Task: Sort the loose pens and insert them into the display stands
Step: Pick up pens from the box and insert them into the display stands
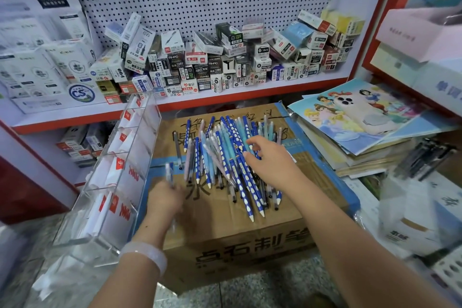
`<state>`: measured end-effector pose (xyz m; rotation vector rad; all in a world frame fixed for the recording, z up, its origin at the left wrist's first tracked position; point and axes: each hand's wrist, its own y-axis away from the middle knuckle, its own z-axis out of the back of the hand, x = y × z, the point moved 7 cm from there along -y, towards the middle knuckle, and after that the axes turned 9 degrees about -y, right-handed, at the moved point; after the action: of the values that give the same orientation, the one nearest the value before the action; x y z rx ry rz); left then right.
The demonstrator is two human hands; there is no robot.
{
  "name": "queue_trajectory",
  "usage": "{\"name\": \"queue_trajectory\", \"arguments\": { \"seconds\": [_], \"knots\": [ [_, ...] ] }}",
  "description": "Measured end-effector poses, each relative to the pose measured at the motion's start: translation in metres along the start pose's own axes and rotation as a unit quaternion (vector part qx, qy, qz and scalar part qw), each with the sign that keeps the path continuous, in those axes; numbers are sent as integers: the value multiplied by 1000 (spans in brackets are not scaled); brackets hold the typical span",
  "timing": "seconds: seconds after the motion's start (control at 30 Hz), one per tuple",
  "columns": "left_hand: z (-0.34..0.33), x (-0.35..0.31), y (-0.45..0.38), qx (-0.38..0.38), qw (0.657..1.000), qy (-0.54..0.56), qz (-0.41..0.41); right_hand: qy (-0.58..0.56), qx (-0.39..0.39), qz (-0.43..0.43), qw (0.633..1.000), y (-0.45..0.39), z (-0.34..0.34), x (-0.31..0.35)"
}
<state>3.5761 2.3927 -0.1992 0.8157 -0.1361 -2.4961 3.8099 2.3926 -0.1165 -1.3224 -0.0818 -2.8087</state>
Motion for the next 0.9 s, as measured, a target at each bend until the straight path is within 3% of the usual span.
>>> {"name": "queue_trajectory", "arguments": {
  "seconds": [0.1,0.2,0.53,0.9],
  "knots": [
    [25,-30,-28,-60,997,24,-31,-14,-5,4,1000,-7,4,-2],
    [30,-52,-62,-41,998,41,-35,-26,-8,-6,1000,-16,7,-13],
    [-8,-71,-136,-17,990,-99,-101,-25,-9,-8,1000,-45,3,-20],
    [4,-45,-106,-30,993,-100,-60,-10,5,-22,1000,-48,-12,-11]
  ]
}}
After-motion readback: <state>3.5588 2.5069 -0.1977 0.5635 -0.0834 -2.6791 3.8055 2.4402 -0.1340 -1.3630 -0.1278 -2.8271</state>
